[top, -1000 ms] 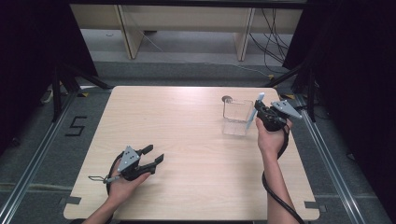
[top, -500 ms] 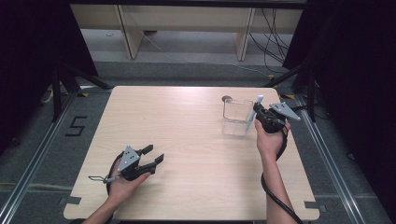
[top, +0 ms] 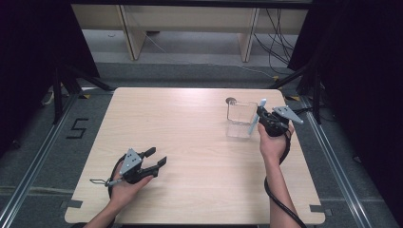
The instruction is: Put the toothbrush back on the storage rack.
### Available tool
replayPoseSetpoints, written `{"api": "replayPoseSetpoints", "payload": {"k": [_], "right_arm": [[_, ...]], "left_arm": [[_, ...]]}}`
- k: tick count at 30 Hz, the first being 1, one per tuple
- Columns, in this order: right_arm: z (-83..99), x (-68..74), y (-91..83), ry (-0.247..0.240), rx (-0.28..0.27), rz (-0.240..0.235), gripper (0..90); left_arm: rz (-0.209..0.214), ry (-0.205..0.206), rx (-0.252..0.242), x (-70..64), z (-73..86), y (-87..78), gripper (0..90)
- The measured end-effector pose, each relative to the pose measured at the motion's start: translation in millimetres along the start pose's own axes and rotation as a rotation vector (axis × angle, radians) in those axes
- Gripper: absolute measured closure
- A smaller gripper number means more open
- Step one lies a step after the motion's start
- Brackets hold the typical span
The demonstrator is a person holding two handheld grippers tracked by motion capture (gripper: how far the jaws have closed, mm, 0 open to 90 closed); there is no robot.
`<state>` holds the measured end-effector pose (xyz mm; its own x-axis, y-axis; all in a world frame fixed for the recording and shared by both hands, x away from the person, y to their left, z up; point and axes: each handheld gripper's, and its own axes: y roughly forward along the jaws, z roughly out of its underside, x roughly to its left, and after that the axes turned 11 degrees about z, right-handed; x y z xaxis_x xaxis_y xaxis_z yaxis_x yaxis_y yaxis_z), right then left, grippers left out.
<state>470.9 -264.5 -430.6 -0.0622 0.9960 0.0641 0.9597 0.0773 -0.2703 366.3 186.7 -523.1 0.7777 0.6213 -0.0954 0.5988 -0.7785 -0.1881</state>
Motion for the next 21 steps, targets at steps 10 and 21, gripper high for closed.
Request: {"api": "replayPoseSetpoints", "payload": {"k": [10,21], "right_arm": [[6.1,0.5,0.9,0.022,0.017,0.002,85.7],[11.7,1.1,2.3,0.028,0.039,0.009,85.7]], "left_arm": [[0.001,-0.001,0.000,0.2,0.0,0.1,38.5],[0.001,-0.004,-0.002,0.3,0.1,-0.2,38.4]]}}
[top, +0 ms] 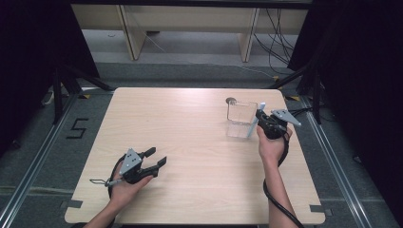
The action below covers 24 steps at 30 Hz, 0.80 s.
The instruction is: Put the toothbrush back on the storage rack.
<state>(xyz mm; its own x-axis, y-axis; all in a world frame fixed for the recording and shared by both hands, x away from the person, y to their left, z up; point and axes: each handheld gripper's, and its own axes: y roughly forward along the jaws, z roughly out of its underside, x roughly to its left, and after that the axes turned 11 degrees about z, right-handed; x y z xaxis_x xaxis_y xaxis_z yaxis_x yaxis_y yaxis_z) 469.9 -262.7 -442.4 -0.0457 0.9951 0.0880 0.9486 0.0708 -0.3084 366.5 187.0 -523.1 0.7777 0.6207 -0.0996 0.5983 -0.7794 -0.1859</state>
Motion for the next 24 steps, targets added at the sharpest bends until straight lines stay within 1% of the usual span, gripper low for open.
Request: {"api": "replayPoseSetpoints", "payload": {"k": [1,3,4,5,6,7,8,10,12,13,14,15,16,18,19,21,22,23,24], "right_arm": [[0.2,-1.5,0.7,-0.014,-0.008,-0.004,85.7],[0.4,-1.5,0.0,-0.007,0.002,0.005,85.6],[0.8,-1.8,0.4,-0.006,-0.004,-0.002,85.6],[1.0,-1.6,0.4,-0.007,0.000,0.001,85.5],[2.3,-0.5,0.3,0.008,-0.004,0.009,85.4],[2.6,-0.6,0.9,0.005,-0.006,0.011,85.2],[2.7,-1.6,1.3,-0.009,-0.011,0.010,84.7],[2.7,-1.4,1.3,-0.005,-0.006,0.012,84.3],[2.7,-0.7,1.2,0.011,-0.005,0.011,84.2],[1.3,-2.6,1.4,-0.021,0.000,0.005,84.2],[1.5,-2.8,1.7,-0.026,-0.007,0.006,84.1],[1.6,-2.2,1.4,-0.017,-0.006,0.009,83.8],[2.0,-0.8,1.2,-0.002,-0.006,0.013,83.2],[2.3,-0.9,1.3,-0.002,-0.006,0.013,81.4],[2.1,-2.9,2.3,-0.018,-0.007,0.002,79.9],[2.5,-2.8,2.5,-0.024,-0.009,0.004,77.4],[2.6,-2.2,2.2,-0.022,-0.005,0.008,75.6],[3.0,0.1,0.9,-0.006,0.001,0.019,73.9],[2.5,-1.1,1.1,-0.028,-0.002,0.014,73.1]], "left_arm": [[0.000,0.000,0.000,0.0,0.0,0.0,38.4],[0.000,0.002,0.000,-0.1,0.0,0.0,38.4],[0.000,0.002,0.000,-0.2,0.0,0.0,38.4],[0.000,0.002,0.001,-0.1,0.0,0.0,38.4],[0.000,0.002,0.000,-0.1,0.0,0.0,38.4],[0.000,0.002,0.000,-0.2,0.0,0.0,38.4],[0.000,0.002,0.000,-0.1,0.0,0.0,38.4],[0.000,0.000,0.000,0.0,0.0,0.0,38.4],[0.000,0.000,0.000,0.0,0.0,0.0,38.4],[0.000,0.000,0.000,0.0,0.0,0.0,38.4],[0.000,0.001,0.000,0.0,0.0,0.0,38.4],[0.000,0.000,0.000,-0.1,0.0,0.0,38.4],[0.000,0.001,0.000,0.0,0.0,0.0,38.4],[0.000,0.001,0.000,0.0,0.0,-0.1,38.4],[0.000,0.001,0.000,0.0,0.0,-0.1,38.4],[0.000,0.000,-0.001,0.0,0.0,0.0,38.4],[0.000,0.000,0.000,0.0,0.0,0.0,38.4],[0.000,0.001,0.000,0.0,0.0,0.0,38.4],[0.000,0.001,0.000,0.0,0.0,0.0,38.4]]}}
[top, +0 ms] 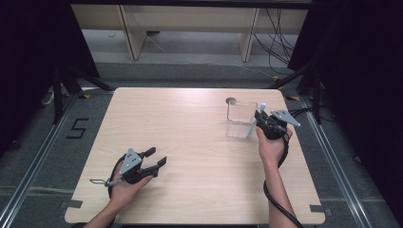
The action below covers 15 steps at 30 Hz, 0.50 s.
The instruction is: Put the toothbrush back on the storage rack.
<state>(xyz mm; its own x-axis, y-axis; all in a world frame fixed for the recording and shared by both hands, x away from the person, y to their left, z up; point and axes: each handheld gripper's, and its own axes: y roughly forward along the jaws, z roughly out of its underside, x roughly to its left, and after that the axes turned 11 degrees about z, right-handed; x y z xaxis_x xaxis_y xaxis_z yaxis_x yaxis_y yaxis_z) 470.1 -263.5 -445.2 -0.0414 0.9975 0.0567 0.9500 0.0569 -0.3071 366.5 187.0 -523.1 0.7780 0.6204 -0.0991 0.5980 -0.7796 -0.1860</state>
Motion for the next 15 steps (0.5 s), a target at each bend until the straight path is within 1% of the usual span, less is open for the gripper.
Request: {"api": "replayPoseSetpoints", "payload": {"k": [1,3,4,5,6,7,8,10,11,12,13,15], "right_arm": [[-0.4,1.1,-0.6,0.005,0.007,0.001,71.6],[-0.8,1.9,-0.8,-0.007,-0.002,0.004,68.6],[-0.9,2.0,-1.7,-0.014,0.000,0.019,67.5],[-1.5,1.7,-2.1,-0.013,0.004,0.009,66.7],[-1.7,1.5,-1.8,-0.017,0.000,0.012,65.7],[-2.0,2.4,-2.9,-0.018,0.000,0.028,65.1],[-2.4,2.6,-3.4,-0.011,0.000,0.022,64.1],[-2.9,1.9,-3.5,-0.020,-0.002,0.026,61.9],[-2.6,2.4,-4.5,-0.014,0.001,0.040,61.0],[-2.3,2.0,-3.9,-0.013,-0.009,0.032,60.1],[-2.5,0.9,-3.6,-0.025,-0.010,0.029,58.9],[-2.1,1.3,-4.3,-0.019,-0.008,0.037,56.2]], "left_arm": [[0.000,-0.001,-0.001,0.0,0.0,0.0,38.4],[-0.001,-0.001,-0.002,0.2,0.1,-0.2,38.4],[-0.008,0.000,0.013,-0.4,-0.5,-1.4,38.4],[-0.002,0.001,0.003,-0.2,-0.1,-0.4,38.3],[-0.003,0.003,0.003,-0.3,-0.1,-0.2,38.4],[-0.004,0.005,0.001,-0.5,0.0,0.1,38.4],[-0.002,0.004,0.003,-0.6,0.0,-0.1,38.4],[-0.003,0.004,0.000,-0.3,0.0,0.1,38.4],[0.000,0.001,0.001,-0.2,0.0,-0.1,38.4],[0.000,0.001,0.000,0.0,0.0,-0.1,38.4],[0.000,0.001,0.000,-0.1,0.0,0.0,38.4],[-0.006,0.004,0.001,-0.5,0.0,0.2,38.4]]}}
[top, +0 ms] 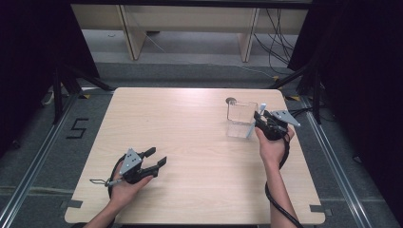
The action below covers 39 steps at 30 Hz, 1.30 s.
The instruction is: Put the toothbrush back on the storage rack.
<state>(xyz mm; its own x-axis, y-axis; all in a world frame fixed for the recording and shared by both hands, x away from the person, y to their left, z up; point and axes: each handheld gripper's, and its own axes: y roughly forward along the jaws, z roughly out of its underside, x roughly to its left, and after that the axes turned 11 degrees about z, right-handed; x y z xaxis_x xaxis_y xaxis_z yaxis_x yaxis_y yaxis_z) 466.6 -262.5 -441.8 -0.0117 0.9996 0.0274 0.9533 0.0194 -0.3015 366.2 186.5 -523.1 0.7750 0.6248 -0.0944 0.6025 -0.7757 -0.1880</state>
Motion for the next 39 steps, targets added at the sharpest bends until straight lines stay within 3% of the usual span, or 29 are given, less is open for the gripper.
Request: {"api": "replayPoseSetpoints", "payload": {"k": [2,3,5,6,7,10,13,14,16,17,19,21,23,26,28,29,30,31,32,33,35,39], "right_arm": [[-0.1,-0.9,-1.5,-0.014,0.002,0.001,54.0],[0.3,1.1,-2.8,0.009,0.012,0.005,52.9],[0.4,-0.5,-3.3,-0.027,0.007,0.012,49.6],[0.4,1.8,-5.6,-0.004,0.029,0.023,48.4],[0.6,-0.2,-5.1,-0.032,0.017,0.012,47.5],[1.3,-0.3,-7.7,-0.050,0.018,0.033,44.7],[3.4,2.6,-10.7,-0.016,0.044,0.027,43.1],[4.0,-0.6,-10.3,-0.070,0.029,0.029,42.7],[5.4,1.4,-11.6,-0.042,0.045,0.021,41.4],[5.4,0.9,-13.3,-0.061,0.054,0.036,40.8],[6.3,1.1,-14.6,-0.050,0.058,0.015,39.8],[7.0,2.6,-17.8,-0.051,0.063,0.032,39.3],[7.2,3.1,-21.3,-0.037,0.070,0.018,38.6],[7.5,0.7,-26.0,-0.079,0.065,0.023,37.9],[8.9,1.1,-28.7,-0.072,0.057,0.012,37.8],[9.1,3.2,-32.5,-0.045,0.085,0.017,37.6],[9.5,0.7,-32.4,-0.081,0.062,0.008,37.5],[10.0,2.8,-35.5,-0.059,0.084,0.015,37.4],[10.3,0.6,-35.9,-0.088,0.070,0.008,37.2],[11.5,3.0,-37.9,-0.056,0.079,0.006,36.9],[11.9,1.2,-39.7,-0.080,0.071,-0.006,36.7],[13.9,1.6,-46.3,-0.076,0.090,-0.021,36.4]], "left_arm": [[0.000,0.001,0.001,0.0,0.0,0.0,38.4],[0.000,0.000,0.000,-0.1,0.0,0.0,38.4],[0.003,0.002,0.001,0.0,0.0,-0.1,38.4],[-0.004,0.002,0.017,-0.6,-0.6,-1.2,38.4],[-0.003,0.003,0.016,-0.6,-0.5,-1.0,38.4],[-0.003,0.002,0.016,-0.6,-0.6,-1.0,38.4],[-0.002,0.001,0.016,-0.4,-0.6,-1.3,38.4],[0.001,0.000,0.003,0.1,-0.1,-0.1,38.4],[-0.001,0.000,0.000,-0.1,0.0,0.0,38.4],[0.004,0.002,0.001,0.0,0.0,-0.2,38.4],[0.003,0.000,0.000,-0.3,0.1,-0.1,38.4],[0.000,0.001,0.001,-0.1,0.0,0.0,38.4],[0.004,-0.001,0.001,0.3,0.0,-0.2,38.4],[0.005,-0.003,0.000,0.4,0.0,-0.1,38.4],[-0.001,0.000,0.009,-0.1,-0.4,-0.6,38.4],[-0.004,0.001,0.015,-0.5,-0.5,-1.0,38.4],[-0.005,0.002,0.016,-0.6,-0.6,-1.0,38.5],[-0.005,0.002,0.016,-0.8,-0.5,-0.9,38.4],[-0.005,0.003,0.017,-0.8,-0.5,-0.8,38.5],[-0.006,0.003,0.017,-0.7,-0.6,-0.8,38.4],[-0.006,0.002,0.017,-0.7,-0.6,-0.8,38.4],[-0.006,0.002,0.017,-0.7,-0.6,-0.7,38.4]]}}
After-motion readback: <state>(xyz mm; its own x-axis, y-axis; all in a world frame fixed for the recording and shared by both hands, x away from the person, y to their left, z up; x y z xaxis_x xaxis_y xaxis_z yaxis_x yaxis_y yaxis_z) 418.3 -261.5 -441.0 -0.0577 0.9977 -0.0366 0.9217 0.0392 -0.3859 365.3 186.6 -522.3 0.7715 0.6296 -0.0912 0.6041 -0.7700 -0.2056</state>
